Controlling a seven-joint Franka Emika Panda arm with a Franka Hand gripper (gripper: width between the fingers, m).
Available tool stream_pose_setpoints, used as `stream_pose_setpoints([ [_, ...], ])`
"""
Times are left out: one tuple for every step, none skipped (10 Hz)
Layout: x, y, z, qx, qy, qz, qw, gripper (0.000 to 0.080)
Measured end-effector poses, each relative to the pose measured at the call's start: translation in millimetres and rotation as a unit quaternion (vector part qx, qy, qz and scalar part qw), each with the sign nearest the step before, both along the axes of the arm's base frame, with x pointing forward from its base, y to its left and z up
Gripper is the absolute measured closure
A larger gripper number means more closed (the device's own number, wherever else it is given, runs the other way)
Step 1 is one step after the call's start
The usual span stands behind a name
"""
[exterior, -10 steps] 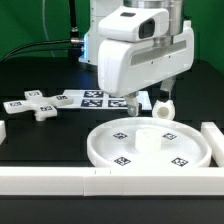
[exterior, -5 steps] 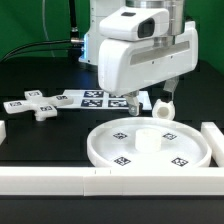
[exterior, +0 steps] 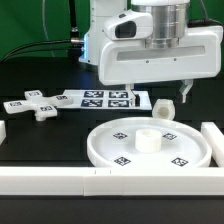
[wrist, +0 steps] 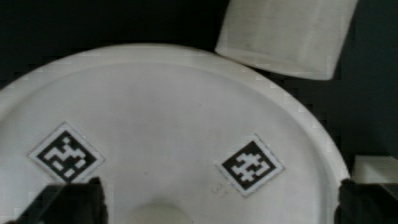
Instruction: Assemble round table
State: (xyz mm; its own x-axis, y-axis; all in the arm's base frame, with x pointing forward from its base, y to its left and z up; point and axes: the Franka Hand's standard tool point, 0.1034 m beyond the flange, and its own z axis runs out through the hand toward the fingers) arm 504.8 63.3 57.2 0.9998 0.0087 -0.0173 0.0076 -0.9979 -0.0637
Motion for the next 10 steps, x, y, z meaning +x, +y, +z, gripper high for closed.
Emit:
stream_pose_setpoints([
  [-0.2, 1.6, 0.0, 0.004, 0.003, -0.039, 0.999, 0.0151],
  [-1.2, 3.6, -0.7, 0.007, 0.007, -0.078, 0.997, 0.0151],
  [-5.4, 6.6, -4.0, 0.011, 0.016, -0.134, 0.991, 0.0151],
  [-10.1, 10.7, -7.5, 0.013, 0.026, -0.184, 0.983, 0.0151],
  [-12.9, 13.6, -9.3, 0.012, 0.033, -0.201, 0.979, 0.0151],
  [-13.4, 11.4, -8.4, 0.012, 0.043, -0.182, 0.982, 0.0151],
  [-12.5, 11.3, -8.0, 0.012, 0.042, -0.181, 0.982, 0.0151],
  [-13.7, 11.7, -8.4, 0.012, 0.045, -0.179, 0.983, 0.0151],
  [-22.1, 12.1, -9.3, 0.009, 0.087, -0.164, 0.983, 0.0151],
  [-18.9, 14.7, -9.8, 0.009, 0.102, -0.150, 0.983, 0.0151],
])
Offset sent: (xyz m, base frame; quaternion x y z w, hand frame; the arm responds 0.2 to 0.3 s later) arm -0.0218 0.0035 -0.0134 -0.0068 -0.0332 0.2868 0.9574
